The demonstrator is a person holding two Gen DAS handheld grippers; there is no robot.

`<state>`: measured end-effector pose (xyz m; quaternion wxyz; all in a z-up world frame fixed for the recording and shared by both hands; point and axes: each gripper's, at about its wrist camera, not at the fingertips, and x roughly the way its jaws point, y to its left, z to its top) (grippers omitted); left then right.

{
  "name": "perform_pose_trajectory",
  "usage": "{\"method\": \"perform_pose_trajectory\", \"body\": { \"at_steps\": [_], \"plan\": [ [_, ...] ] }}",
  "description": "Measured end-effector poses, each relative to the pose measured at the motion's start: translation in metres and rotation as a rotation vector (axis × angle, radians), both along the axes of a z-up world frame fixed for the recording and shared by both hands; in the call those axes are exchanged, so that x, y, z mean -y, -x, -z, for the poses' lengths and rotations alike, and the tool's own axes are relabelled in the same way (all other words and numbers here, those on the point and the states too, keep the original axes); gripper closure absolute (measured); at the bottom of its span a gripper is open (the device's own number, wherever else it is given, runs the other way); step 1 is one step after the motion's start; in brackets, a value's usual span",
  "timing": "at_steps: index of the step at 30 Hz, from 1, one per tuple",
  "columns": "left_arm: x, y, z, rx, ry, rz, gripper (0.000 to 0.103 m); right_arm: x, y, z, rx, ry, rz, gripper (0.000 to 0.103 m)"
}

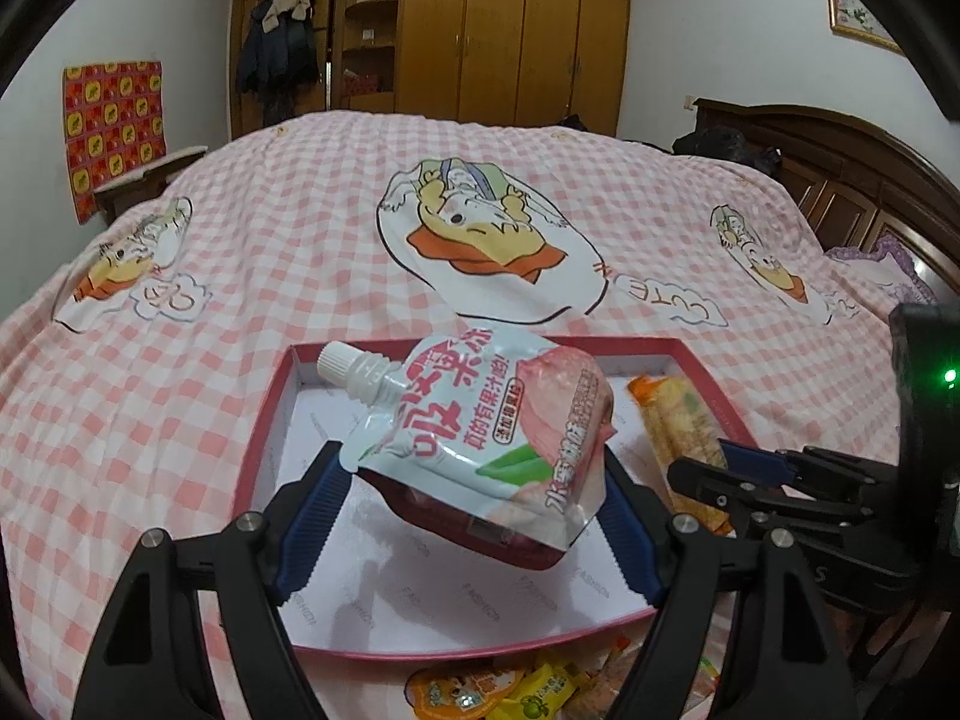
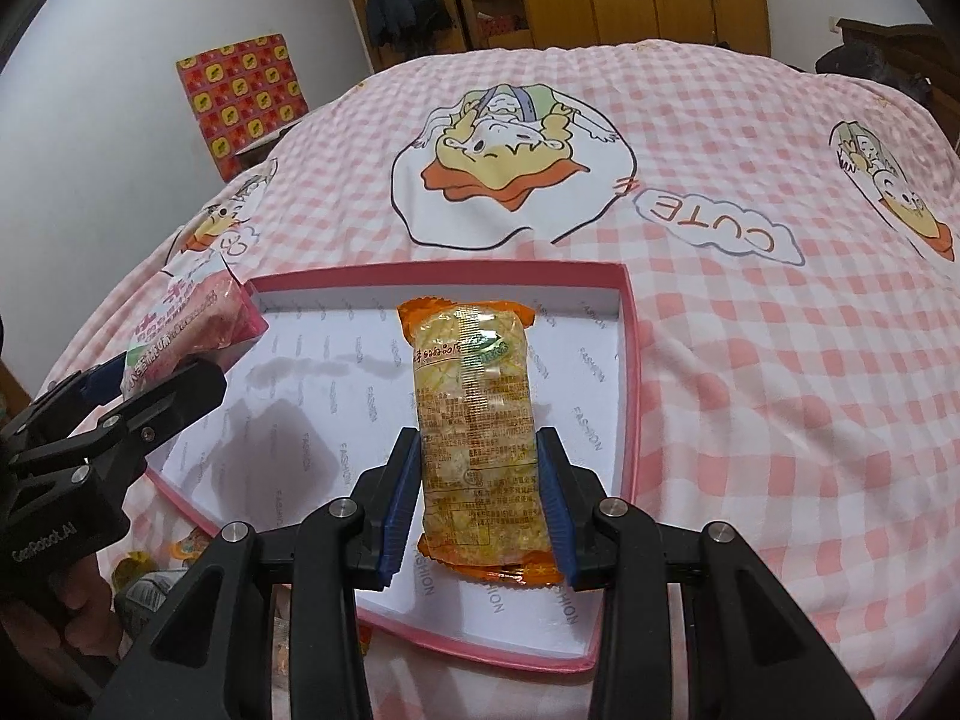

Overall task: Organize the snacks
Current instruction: 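Open the left tool dropping the pouch while the right tool releases the cracker bag into the box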

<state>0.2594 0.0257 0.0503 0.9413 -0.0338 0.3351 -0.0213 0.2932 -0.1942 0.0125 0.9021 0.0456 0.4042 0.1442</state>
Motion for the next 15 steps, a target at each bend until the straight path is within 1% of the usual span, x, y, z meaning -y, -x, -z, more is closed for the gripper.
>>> {"method": "perform_pose_trajectory", "body": {
  "at_steps": [2, 6, 11, 15],
  "plan": [
    [-0.0003, 0.0, -0.0005, -0.003, 0.014, 0.008, 0.02, -0.0002, -0.0011, 0.0021, -0.006, 0.005, 0.006, 0.064],
    [0.0018, 0.0009, -0.0012, 0.001, 0.0, 0.009, 0.02, -0.0003, -0.0021, 0.0023, -0.006, 0.01, 0.009, 0.064],
    [0.001, -0.0003, 0.0003, -0.009, 0.004, 0.011, 0.018, -0.001, -0.0028, 0.0022, -0.004, 0.013, 0.011, 0.063],
    [-0.0001, 0.0016, -0.0021, 0.008, 0.003, 0.005, 0.014, -0.0019, -0.0035, 0.0025, 0.0, 0.02, 0.008, 0.057]
  ]
}}
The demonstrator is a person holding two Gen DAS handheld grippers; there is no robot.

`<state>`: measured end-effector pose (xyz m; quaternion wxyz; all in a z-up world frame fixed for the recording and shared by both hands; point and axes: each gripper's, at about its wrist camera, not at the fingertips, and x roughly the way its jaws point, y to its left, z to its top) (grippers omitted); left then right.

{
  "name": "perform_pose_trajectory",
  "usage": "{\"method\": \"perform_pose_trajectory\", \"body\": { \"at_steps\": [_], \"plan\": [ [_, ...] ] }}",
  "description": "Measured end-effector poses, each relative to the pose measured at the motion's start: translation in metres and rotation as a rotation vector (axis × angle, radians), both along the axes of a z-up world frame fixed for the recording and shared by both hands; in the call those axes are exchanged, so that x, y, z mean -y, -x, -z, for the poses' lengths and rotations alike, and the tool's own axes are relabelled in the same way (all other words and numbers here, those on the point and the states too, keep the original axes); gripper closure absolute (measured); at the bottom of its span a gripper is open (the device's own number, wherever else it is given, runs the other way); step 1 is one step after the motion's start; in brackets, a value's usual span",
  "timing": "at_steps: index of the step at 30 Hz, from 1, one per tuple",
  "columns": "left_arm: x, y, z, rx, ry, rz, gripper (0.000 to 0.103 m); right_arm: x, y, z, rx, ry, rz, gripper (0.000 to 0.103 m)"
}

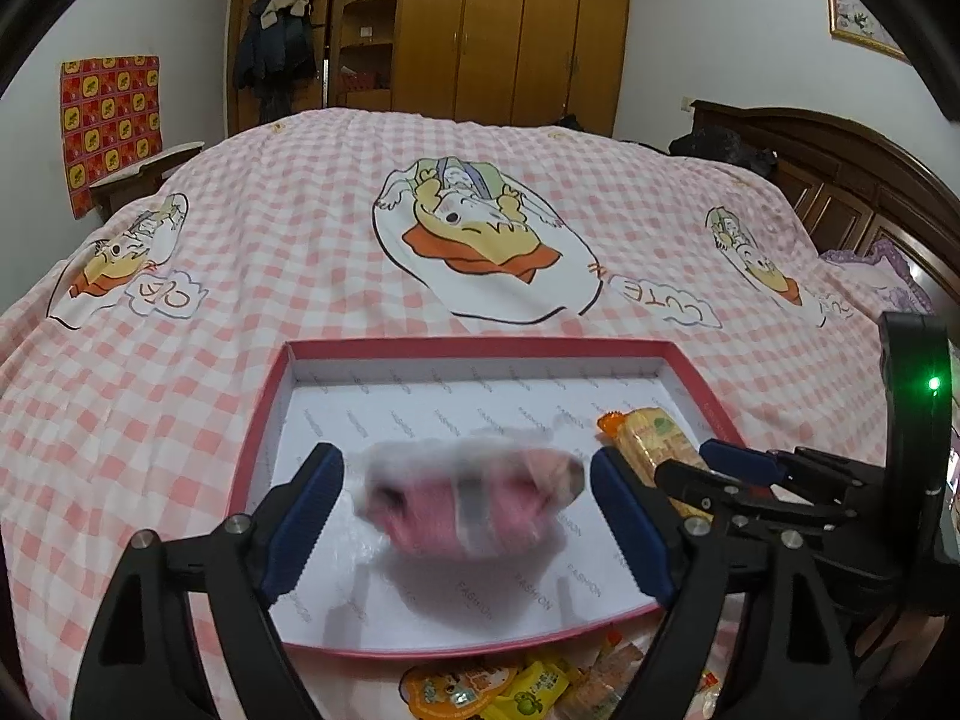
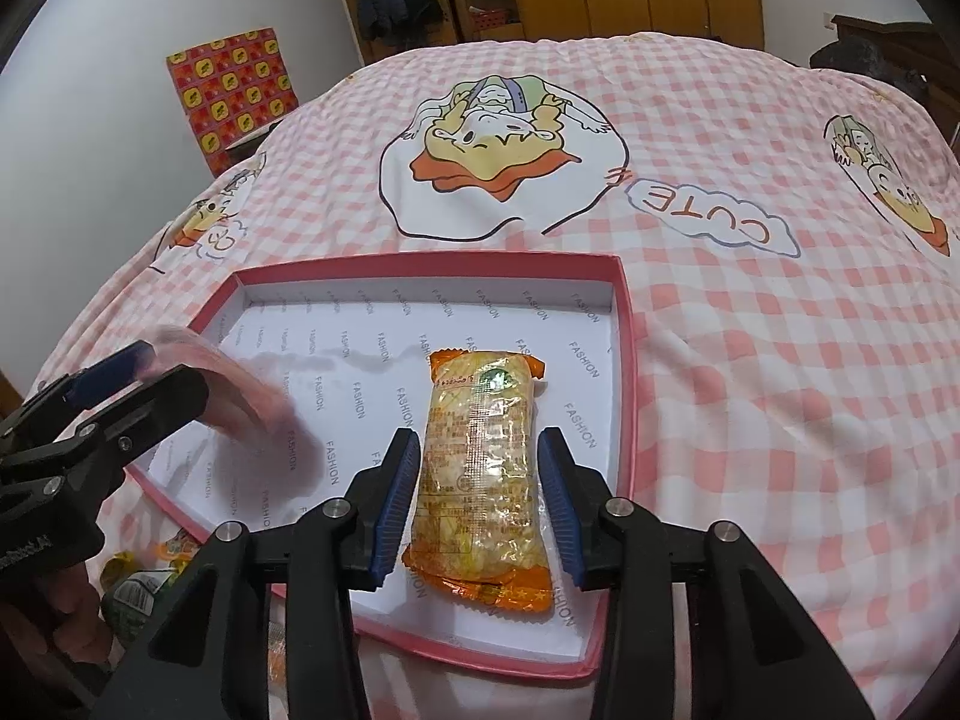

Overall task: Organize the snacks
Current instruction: 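Open the left tool dropping the pouch while the right tool releases the cracker bag into the box, then withdraw both open tools from the box back to the snack pile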

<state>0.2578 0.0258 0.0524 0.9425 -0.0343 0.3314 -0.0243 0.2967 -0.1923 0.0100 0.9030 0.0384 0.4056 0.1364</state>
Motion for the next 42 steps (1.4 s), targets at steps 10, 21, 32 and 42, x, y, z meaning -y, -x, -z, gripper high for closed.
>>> {"method": "perform_pose_trajectory", "body": {
  "at_steps": [10, 21, 32, 42],
  "plan": [
    [-0.003, 0.002, -0.004, 0.026, -0.005, -0.014, 0.008, -0.004, 0.004, -0.006, 0.04, -0.041, -0.044, 0.018],
    [-0.003, 0.003, -0.002, 0.026, -0.037, -0.03, 0.007, -0.006, 0.005, -0.007, 0.049, -0.002, -0.032, 0.011],
    [-0.004, 0.003, 0.0, 0.014, -0.03, -0.029, 0.007, -0.001, 0.01, -0.014, 0.062, -0.009, -0.044, 0.011],
    [0.001, 0.018, -0.021, 0.036, -0.047, -0.018, 0.007, 0.011, 0.019, -0.033, 0.082, -0.057, -0.103, 0.011]
  ]
}}
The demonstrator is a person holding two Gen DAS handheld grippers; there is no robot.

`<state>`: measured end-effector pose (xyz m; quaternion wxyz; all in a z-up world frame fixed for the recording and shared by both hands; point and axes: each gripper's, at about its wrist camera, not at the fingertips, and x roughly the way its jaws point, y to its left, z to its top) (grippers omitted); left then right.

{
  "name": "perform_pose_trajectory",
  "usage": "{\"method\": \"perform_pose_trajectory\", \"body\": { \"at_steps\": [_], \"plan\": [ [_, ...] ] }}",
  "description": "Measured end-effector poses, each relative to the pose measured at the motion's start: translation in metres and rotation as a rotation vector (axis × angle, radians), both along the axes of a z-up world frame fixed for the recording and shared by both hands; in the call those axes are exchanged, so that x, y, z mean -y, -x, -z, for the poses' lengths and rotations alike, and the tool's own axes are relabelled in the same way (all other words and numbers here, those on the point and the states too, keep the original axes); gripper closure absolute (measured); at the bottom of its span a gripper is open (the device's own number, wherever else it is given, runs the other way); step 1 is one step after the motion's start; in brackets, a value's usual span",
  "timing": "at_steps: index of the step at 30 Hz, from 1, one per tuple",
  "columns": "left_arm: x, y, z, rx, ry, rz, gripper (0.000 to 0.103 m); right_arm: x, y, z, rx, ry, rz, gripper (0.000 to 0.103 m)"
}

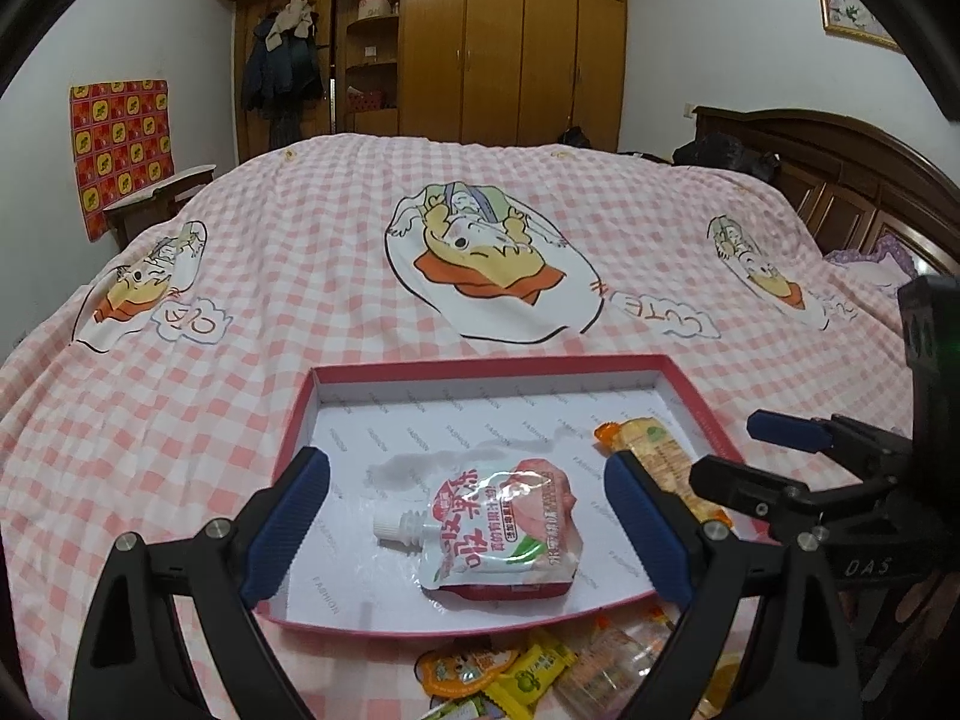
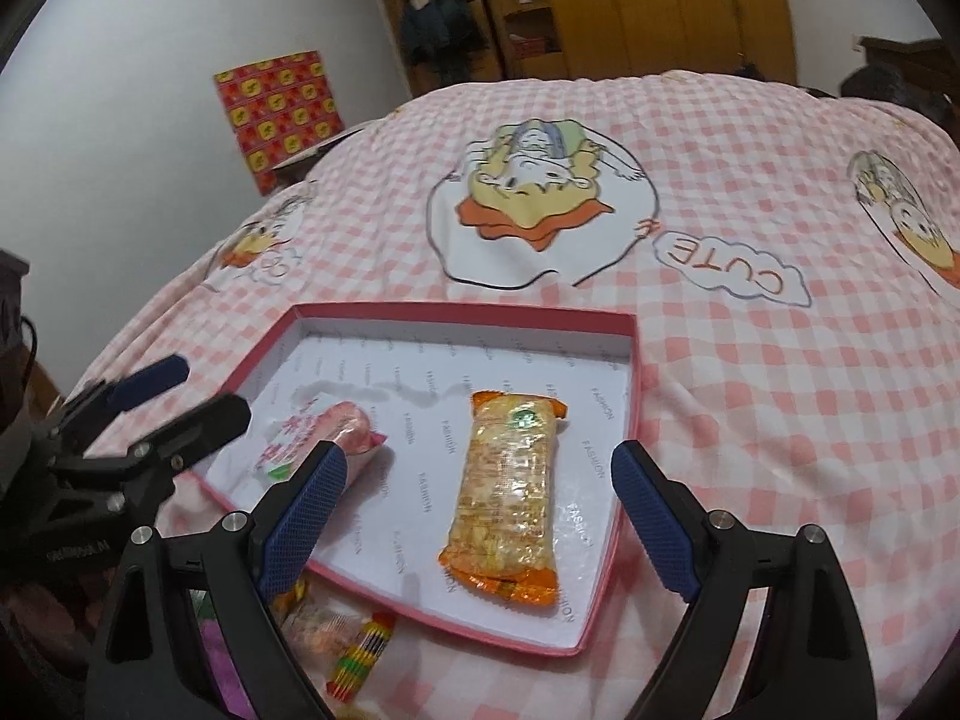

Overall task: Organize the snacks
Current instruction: 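Withdraw both open tools from the box back to the snack pile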

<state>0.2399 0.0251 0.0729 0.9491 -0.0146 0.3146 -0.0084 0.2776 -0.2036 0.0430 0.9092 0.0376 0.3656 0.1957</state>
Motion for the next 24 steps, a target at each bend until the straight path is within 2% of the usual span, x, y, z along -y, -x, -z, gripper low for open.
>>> {"method": "perform_pose_trajectory", "body": {
  "at_steps": [6, 9, 12, 15, 18, 22, 24],
  "plan": [
    [-0.002, 0.02, -0.01, 0.013, -0.016, -0.024, 0.007, 0.007, 0.007, -0.014, 0.002, 0.004, 0.001, 0.011],
    [0.0, 0.028, -0.013, 0.007, -0.026, -0.036, 0.008, 0.007, 0.014, -0.019, 0.011, 0.016, -0.055, 0.011],
    [0.002, 0.039, -0.013, 0.001, -0.043, -0.056, 0.008, 0.015, 0.021, -0.024, 0.003, -0.045, -0.145, 0.011],
    [0.001, 0.056, -0.004, -0.023, -0.081, -0.094, 0.008, 0.019, 0.027, -0.03, 0.012, -0.051, -0.162, 0.011],
    [-0.005, 0.078, 0.009, -0.051, -0.102, -0.156, 0.009, 0.019, 0.04, -0.044, 0.061, -0.017, -0.167, 0.011],
    [-0.006, 0.107, 0.024, -0.064, -0.054, -0.172, 0.009, 0.012, 0.06, -0.055, 0.114, -0.009, -0.288, 0.011],
    [-0.002, 0.114, 0.031, -0.072, -0.073, -0.15, 0.009, 0.004, 0.068, -0.054, 0.123, 0.017, -0.355, 0.011]
  ]
}}
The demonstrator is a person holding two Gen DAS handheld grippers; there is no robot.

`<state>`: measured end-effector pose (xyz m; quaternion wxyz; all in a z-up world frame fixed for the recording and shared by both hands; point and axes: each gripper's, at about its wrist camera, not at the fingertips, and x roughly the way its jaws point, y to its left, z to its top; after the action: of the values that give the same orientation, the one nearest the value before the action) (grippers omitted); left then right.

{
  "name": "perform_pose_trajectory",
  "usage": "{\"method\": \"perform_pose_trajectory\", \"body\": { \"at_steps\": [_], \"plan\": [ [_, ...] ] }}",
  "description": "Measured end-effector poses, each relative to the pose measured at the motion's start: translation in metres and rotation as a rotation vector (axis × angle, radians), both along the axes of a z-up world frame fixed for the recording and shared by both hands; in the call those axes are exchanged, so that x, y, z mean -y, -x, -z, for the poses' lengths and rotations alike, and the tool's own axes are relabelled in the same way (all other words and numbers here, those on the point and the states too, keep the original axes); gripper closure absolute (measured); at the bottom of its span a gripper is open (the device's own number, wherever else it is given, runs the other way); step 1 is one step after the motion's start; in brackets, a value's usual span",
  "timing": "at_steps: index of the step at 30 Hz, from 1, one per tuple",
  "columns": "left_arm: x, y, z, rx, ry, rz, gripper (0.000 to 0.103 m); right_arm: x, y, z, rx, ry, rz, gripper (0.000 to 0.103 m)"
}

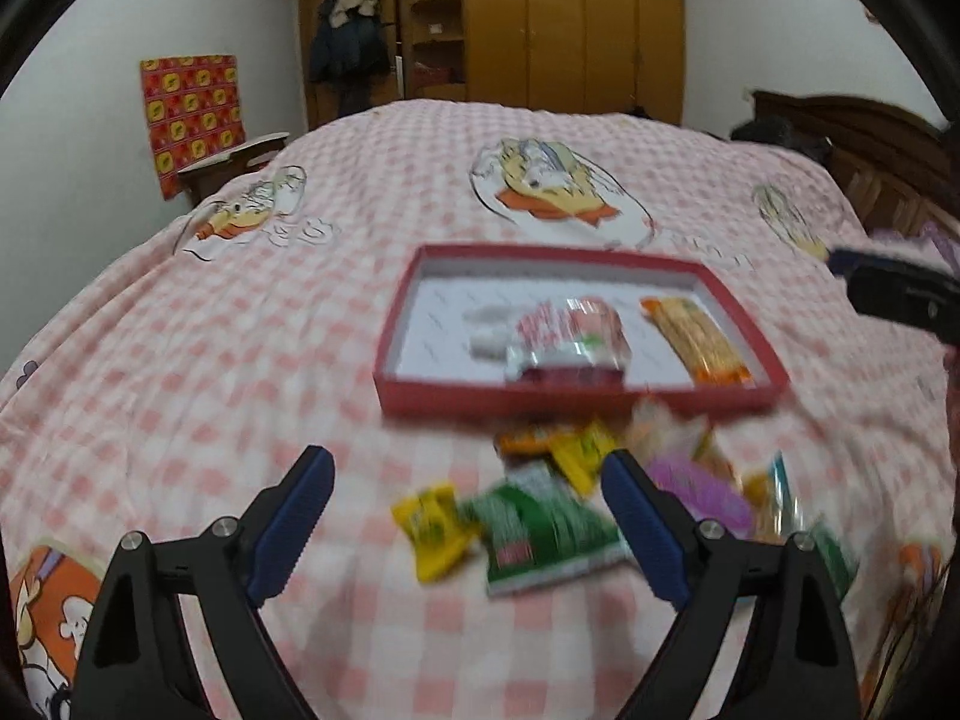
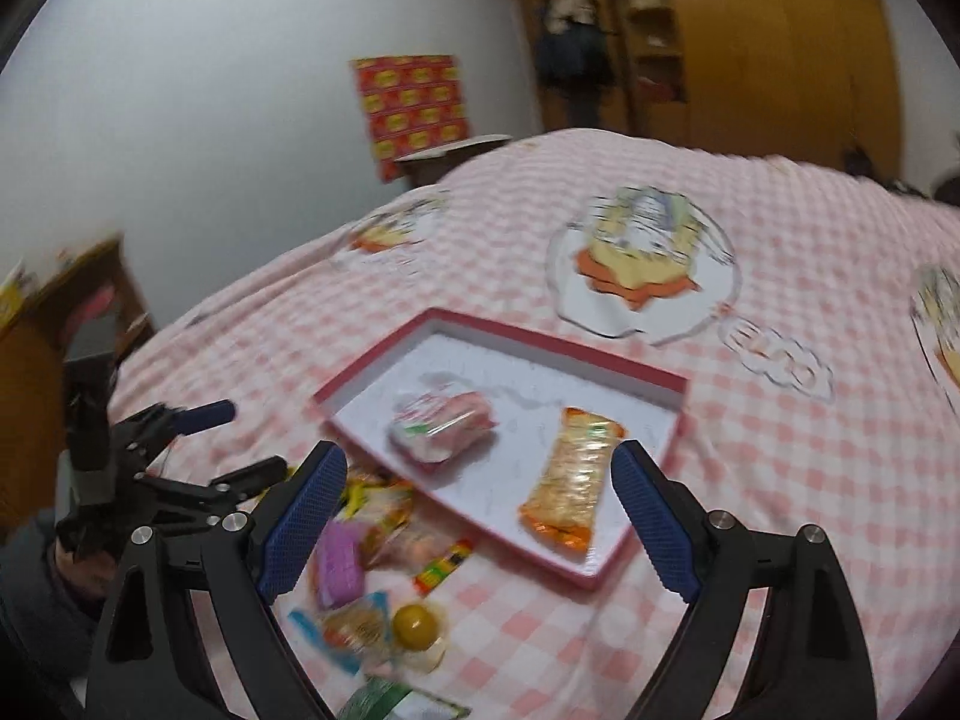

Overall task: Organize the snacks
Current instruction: 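Withdraw both open tools from the box back to the snack pile, then grasp the green pea snack bag with the left tool while the right tool grasps a wrapped candy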

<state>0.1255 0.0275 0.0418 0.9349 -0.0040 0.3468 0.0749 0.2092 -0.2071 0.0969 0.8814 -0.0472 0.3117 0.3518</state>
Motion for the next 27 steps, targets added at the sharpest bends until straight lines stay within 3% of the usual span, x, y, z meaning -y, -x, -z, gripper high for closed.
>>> {"method": "perform_pose_trajectory", "body": {
  "at_steps": [4, 8, 11, 14, 16, 19, 23, 27],
  "plan": [
    [0.005, 0.012, 0.019, -0.047, -0.059, -0.039, 0.015, -0.018, 0.008, 0.014, -0.011, 0.074, -0.085, 0.012],
    [0.014, 0.037, 0.019, -0.001, -0.013, -0.016, 0.016, -0.014, -0.003, 0.021, -0.064, 0.07, -0.03, 0.021],
    [0.025, 0.038, 0.013, 0.051, -0.024, -0.004, 0.016, -0.008, 0.001, 0.024, -0.07, 0.059, -0.082, 0.022],
    [0.025, 0.025, 0.011, 0.046, -0.039, -0.038, 0.016, -0.004, 0.015, 0.026, -0.05, 0.036, -0.188, 0.025],
    [0.023, 0.018, 0.013, 0.03, -0.006, -0.057, 0.016, -0.003, 0.024, 0.027, -0.046, 0.001, -0.26, 0.042],
    [0.025, 0.011, 0.019, 0.02, -0.028, -0.079, 0.016, -0.002, 0.034, 0.031, -0.036, -0.003, -0.328, 0.061],
    [0.022, 0.004, 0.024, 0.004, -0.026, -0.115, 0.016, -0.014, 0.044, 0.043, -0.049, 0.05, -0.406, 0.062],
    [0.018, 0.0, 0.031, -0.019, -0.018, -0.137, 0.016, -0.02, 0.033, 0.061, -0.105, 0.1, -0.383, 0.061]
  ]
}}
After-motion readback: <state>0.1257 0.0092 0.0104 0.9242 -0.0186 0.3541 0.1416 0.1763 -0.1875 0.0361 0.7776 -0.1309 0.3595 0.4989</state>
